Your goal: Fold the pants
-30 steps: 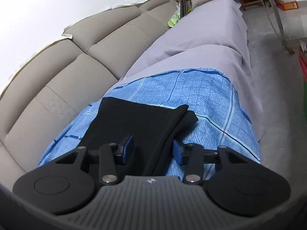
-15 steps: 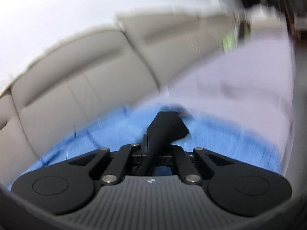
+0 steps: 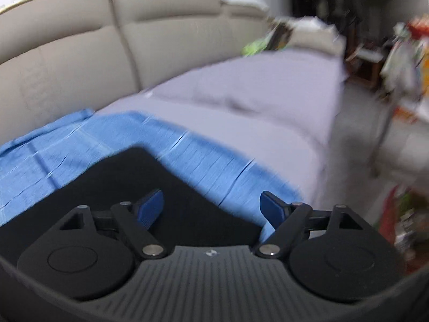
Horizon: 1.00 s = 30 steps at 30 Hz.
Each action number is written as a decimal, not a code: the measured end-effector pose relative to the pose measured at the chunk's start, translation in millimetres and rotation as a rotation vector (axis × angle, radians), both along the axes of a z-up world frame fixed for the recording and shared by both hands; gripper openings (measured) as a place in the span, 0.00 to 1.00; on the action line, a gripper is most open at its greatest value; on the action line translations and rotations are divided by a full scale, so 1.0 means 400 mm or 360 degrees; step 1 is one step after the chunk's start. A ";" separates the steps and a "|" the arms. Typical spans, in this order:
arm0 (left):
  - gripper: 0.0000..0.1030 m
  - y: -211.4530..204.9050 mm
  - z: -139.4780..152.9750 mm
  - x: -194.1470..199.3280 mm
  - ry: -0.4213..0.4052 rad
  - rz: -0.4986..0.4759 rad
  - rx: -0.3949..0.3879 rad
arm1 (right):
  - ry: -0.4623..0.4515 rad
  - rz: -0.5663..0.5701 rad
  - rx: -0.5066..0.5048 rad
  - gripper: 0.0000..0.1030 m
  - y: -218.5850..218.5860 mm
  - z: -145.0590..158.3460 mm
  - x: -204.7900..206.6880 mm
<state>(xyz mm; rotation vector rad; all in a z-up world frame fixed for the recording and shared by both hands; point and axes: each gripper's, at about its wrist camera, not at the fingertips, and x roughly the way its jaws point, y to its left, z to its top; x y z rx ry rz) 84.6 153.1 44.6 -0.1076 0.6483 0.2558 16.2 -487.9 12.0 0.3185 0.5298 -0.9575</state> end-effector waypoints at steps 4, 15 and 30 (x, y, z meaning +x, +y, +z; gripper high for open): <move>0.26 -0.068 0.052 0.021 -0.0127 -0.0227 -0.0038 | -0.0154 0.0117 -0.0079 0.89 0.077 0.085 -0.007; 0.20 -0.298 -0.041 0.259 -0.0062 -0.0556 0.0028 | -0.0222 0.1665 0.0153 0.86 0.602 -0.003 0.190; 0.30 -0.240 -0.112 0.350 -0.0107 -0.0386 0.0036 | 0.0043 0.1366 -0.0090 0.68 0.476 -0.059 0.293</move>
